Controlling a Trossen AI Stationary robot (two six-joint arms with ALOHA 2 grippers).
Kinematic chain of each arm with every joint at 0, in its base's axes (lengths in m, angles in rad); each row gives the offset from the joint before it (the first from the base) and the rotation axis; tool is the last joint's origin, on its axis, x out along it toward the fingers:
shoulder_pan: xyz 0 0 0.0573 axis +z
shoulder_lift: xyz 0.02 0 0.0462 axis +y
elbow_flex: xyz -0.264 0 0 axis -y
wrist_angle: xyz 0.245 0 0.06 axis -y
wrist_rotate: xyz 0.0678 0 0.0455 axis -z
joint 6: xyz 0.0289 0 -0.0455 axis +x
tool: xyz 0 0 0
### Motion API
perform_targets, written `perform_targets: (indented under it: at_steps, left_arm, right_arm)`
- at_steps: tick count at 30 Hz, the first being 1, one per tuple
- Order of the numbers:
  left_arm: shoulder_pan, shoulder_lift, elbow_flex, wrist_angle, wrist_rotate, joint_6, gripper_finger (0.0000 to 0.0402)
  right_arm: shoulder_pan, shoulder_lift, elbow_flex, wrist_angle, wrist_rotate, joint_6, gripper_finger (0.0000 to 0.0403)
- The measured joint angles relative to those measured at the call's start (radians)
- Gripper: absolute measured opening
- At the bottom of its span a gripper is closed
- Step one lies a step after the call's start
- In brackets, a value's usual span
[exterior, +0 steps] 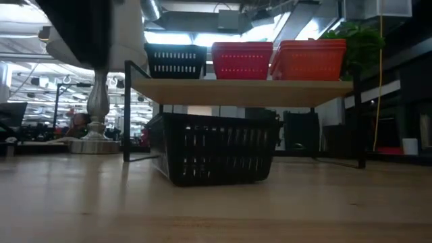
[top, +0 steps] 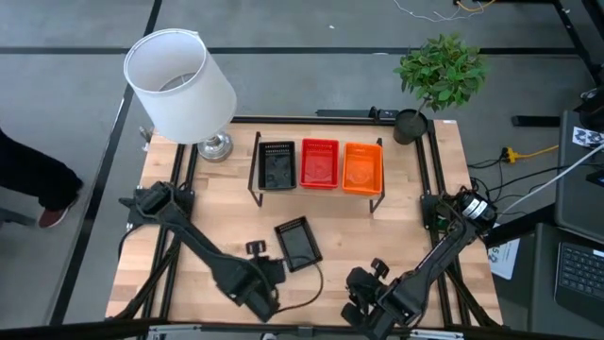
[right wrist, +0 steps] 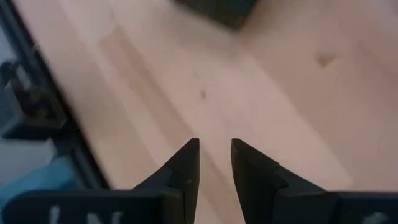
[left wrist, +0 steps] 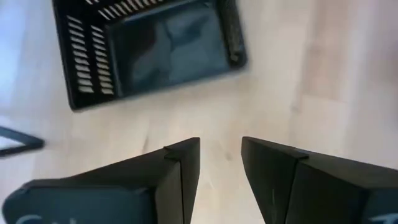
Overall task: Stack baskets on shelf by color
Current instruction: Stack the black bin on top of the black bin on the shelf
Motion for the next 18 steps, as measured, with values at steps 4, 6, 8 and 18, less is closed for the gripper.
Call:
perform_targets:
  at_steps: [4,6,8,18]
  left_arm:
    - [-0.066,-0.050,0.000,-0.034,0.020,-0.080,0.0111]
    - [-0.102,-0.085,0.000,-0.054,0.020,-0.143,0.0111]
    - [-0.132,-0.114,0.001,-0.071,0.015,-0.189,0.0111]
    - [-0.184,-0.139,0.000,-0.065,-0.063,-0.204,0.0111]
  right_arm:
    - [-0.061,0.034,-0.017,-0.001,0.049,-0.001,0.0091]
    - [-0.101,0.061,-0.032,-0.006,0.068,-0.003,0.0091]
    - [-0.141,0.086,-0.055,-0.019,0.092,-0.005,0.0091]
    - [-0.275,0.131,-0.059,0.401,0.089,-0.387,0.0091]
